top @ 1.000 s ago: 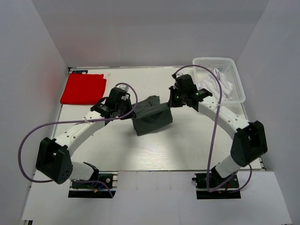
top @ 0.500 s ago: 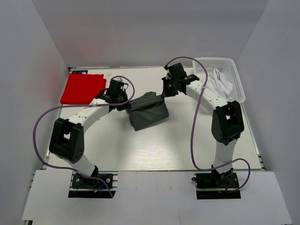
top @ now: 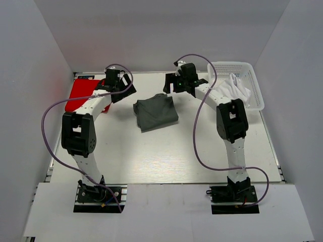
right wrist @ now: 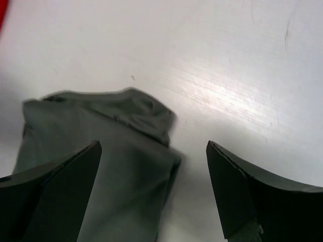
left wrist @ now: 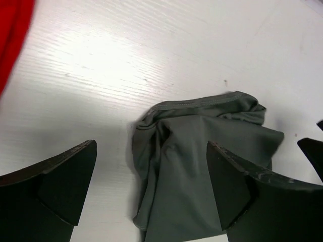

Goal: Fold and stack the t-shirts
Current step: Fold the long partially folded tshirt into a neat square

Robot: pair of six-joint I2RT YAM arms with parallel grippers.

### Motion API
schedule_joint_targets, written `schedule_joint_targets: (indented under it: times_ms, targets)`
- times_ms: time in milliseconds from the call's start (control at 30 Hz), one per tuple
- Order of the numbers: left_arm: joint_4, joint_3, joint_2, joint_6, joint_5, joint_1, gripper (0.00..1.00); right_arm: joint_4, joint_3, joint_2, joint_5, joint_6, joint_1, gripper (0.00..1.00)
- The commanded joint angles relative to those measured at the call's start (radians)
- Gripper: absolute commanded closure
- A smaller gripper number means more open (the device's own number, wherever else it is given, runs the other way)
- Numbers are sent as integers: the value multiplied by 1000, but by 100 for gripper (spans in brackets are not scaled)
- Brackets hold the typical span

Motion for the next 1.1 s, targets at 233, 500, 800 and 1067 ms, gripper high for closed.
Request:
schedule_joint_targets:
  times_ms: [233, 500, 800, 1067]
  targets:
    - [284, -242, -68, 8, 498, -61, 0, 273, -482, -309, -180, 74, 23, 10]
    - [321, -311, -15, -26, 535, -126, 0, 410, -697, -320, -320, 206, 37, 10]
    - [263, -547, -76, -12, 563, -189, 0, 431, -918, -430, -344, 234, 80, 10]
    - [74, -699, -537, -22, 373, -268, 0, 232, -1179, -828, -237, 219, 175, 10]
